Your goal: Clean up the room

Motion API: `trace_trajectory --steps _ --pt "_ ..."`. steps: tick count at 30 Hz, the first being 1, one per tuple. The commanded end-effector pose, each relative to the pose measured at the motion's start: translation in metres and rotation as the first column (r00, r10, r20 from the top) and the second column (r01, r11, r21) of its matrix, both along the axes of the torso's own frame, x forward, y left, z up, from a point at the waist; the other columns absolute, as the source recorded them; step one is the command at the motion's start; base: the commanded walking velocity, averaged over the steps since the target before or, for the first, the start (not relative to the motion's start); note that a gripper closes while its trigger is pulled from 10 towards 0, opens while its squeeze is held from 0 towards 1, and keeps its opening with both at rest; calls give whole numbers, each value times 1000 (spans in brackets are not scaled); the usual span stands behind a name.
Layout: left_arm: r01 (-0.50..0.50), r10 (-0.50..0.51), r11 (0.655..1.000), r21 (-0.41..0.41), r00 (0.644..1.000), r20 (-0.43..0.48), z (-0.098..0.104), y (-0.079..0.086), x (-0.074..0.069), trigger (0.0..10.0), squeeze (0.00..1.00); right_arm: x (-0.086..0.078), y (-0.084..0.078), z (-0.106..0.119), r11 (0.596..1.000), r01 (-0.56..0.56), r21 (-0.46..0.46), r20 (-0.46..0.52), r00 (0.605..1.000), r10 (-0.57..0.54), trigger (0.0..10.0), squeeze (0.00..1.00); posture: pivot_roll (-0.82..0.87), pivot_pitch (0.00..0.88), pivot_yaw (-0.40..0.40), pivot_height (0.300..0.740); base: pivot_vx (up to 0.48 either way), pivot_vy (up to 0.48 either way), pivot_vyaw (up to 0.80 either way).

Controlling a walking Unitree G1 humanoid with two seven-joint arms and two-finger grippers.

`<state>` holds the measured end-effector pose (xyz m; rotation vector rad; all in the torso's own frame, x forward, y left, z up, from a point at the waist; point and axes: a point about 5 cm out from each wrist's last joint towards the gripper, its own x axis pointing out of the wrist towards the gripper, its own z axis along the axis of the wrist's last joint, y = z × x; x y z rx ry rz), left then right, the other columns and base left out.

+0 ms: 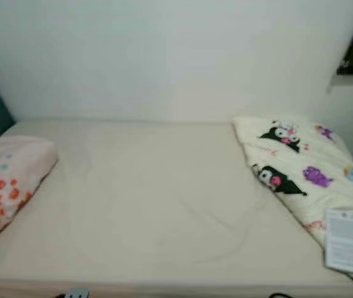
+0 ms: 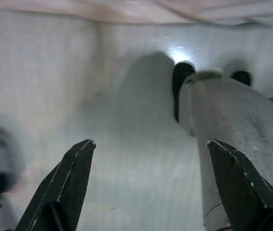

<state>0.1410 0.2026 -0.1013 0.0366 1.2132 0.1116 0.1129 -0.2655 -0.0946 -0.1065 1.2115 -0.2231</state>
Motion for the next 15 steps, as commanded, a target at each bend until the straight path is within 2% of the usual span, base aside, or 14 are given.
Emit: trace_trajectory --steps 1,7,9,10,12,13,15 --pt "-36 36 999 -27 999 24 0 -2 1 10000 0 3 4 0 999 40 18 44 998 -41 10000 0 -20 0 -49 740 0 -480 0" --pt "-92 101 992 -83 989 110 5 1 11 10000 0 6 3 2 988 151 20 144 978 -152 10000 0 -20 0 -46 740 0 -480 0" --pt "-92 101 992 -83 989 110 5 1 11 10000 0 6 3 2 988 151 20 144 978 -152 10000 0 -20 0 -46 740 0 -480 0" --pt "-106 117 990 -94 985 124 6 2 12 10000 0 27 0 10 985 167 32 219 961 -170 10000 0 -20 0 -46 740 0 -480 0" --pt "-127 146 985 -120 975 165 9 6 19 10000 0 85 -4 40 974 191 121 416 881 -224 10000 0 -20 0 -46 740 0 -480 0" --pt "-137 160 982 -131 971 180 11 6 23 10000 0 96 -3 46 972 171 163 455 861 -228 10000 0 -23 0 -47 740 0 -480 0" --pt "-144 169 980 -139 967 190 12 7 25 10000 0 102 -1 50 970 155 187 477 849 -227 10000 0 -23 0 -47 740 0 -480 0"
